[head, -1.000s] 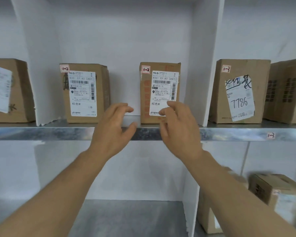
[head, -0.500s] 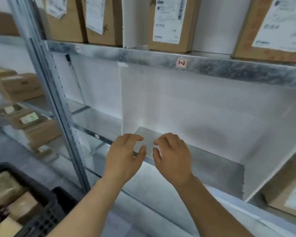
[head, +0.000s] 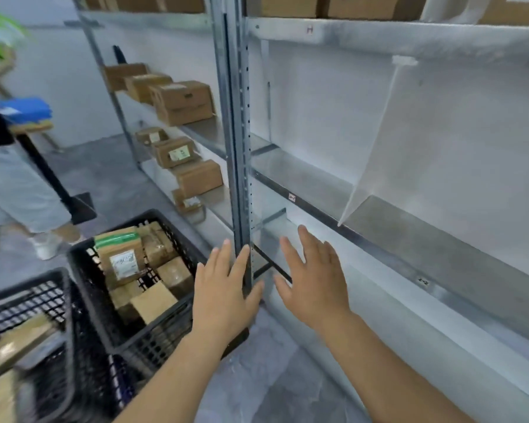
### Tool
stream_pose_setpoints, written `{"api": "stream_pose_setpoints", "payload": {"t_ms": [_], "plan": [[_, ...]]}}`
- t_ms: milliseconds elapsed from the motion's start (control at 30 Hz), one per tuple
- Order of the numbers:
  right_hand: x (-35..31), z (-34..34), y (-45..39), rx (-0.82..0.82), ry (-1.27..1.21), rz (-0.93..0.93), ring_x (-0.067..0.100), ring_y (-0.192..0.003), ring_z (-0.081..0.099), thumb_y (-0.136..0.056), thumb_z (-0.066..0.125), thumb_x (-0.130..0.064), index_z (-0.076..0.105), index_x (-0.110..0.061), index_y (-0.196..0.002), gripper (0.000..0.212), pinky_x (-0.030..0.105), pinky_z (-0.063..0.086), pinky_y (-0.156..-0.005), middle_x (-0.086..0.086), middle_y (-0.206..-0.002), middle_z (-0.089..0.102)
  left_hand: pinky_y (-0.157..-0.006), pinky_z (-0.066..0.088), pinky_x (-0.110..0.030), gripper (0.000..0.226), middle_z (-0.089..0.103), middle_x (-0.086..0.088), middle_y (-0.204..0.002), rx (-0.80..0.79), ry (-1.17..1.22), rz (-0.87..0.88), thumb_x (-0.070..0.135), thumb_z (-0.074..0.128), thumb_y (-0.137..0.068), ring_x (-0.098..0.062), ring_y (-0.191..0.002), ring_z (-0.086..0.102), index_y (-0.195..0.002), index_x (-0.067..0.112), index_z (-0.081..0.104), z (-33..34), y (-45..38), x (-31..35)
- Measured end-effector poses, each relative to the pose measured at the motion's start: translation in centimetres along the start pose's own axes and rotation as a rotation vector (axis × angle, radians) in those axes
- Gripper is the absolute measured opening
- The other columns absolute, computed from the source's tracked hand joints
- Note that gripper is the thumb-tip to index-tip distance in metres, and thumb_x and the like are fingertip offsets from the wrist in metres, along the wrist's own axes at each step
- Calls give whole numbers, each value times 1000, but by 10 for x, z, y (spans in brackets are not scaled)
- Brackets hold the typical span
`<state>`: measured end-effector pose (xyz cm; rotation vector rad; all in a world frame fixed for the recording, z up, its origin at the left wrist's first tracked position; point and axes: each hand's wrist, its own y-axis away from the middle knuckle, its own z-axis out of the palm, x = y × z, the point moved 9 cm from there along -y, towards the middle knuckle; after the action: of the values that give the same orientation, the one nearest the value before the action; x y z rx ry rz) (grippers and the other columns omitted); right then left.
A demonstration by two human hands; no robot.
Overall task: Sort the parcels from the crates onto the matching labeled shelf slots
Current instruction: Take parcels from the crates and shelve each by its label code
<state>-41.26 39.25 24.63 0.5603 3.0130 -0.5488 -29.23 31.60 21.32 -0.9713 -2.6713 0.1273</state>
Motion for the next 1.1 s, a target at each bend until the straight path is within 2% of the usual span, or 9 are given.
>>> {"api": "stream_pose_setpoints", "payload": {"t_ms": [67,233,400,500,667,767,833,933,1100], "plan": [[-35,9,-5,-37,-1,-20,39,-116,56,-75,56,-49,55,-13,-130,66,55,46,-95,24,-135,50,-108,30,-54,75,27,-15,-154,8,-24,-30,62,26,-84,-35,-140,30,-147,22,34,-8,9,-32],[-129,39,-15,-114,7,-97,37,-123,51,-83,34,-59,47,-17,-137,69,56,42,-98,22,-140,45,-111,19,-56,79,18,-15,-156,-3,33,-150,64,20,-82,-35,-143,21,-150,24,24,-23,35,-122],[-221,60,-23,-148,4,-150,35,-124,51,-86,31,-62,46,-20,-139,69,54,40,-100,19,-140,47,-117,-1,-48,74,-9,-8,-160,1,28,-264,58,31,-94,-25,-147,-7,-151,27,-3,-35,64,-213],[-278,70,-26,-165,-33,-209,33,-128,47,-87,28,-61,44,-21,-140,69,53,35,-104,18,-143,43,-116,-5,-46,74,-11,-7,-159,16,39,-341,57,31,-94,-24,-147,-10,-151,27,-5,-46,84,-262],[-365,99,-21,-278,-44,-369,31,-141,27,-94,30,-60,27,-21,-149,67,46,19,-114,15,-156,20,-117,-5,-46,72,-11,-7,-159,8,37,-489,62,25,-94,-24,-146,-11,-152,27,0,-55,128,-337],[-410,110,-15,-308,-45,-442,34,-135,37,-93,37,-57,37,-19,-145,64,47,28,-110,17,-152,30,-117,-4,-44,72,-9,-7,-160,2,63,-600,59,29,-94,-23,-147,-10,-152,26,2,-56,156,-376],[-434,124,-8,-387,-24,-495,32,-135,36,-94,38,-57,34,-20,-146,64,45,29,-110,15,-153,27,-118,-2,-43,72,-8,-7,-160,-13,78,-667,60,29,-94,-23,-147,-9,-152,26,2,-49,174,-395],[-455,136,-5,-405,-4,-521,30,-112,60,-84,56,-56,56,-18,-130,60,42,48,-92,16,-136,53,-117,-1,-42,73,-5,-7,-160,-31,103,-748,59,31,-94,-23,-147,-5,-152,25,3,-36,194,-414],[-487,172,-7,-473,-102,-597,32,-122,51,-92,48,-49,47,-16,-138,57,42,42,-100,17,-143,44,-117,7,-43,73,6,-10,-159,-19,147,-838,53,43,-93,-27,-147,6,-152,22,14,-19,211,-443]]}}
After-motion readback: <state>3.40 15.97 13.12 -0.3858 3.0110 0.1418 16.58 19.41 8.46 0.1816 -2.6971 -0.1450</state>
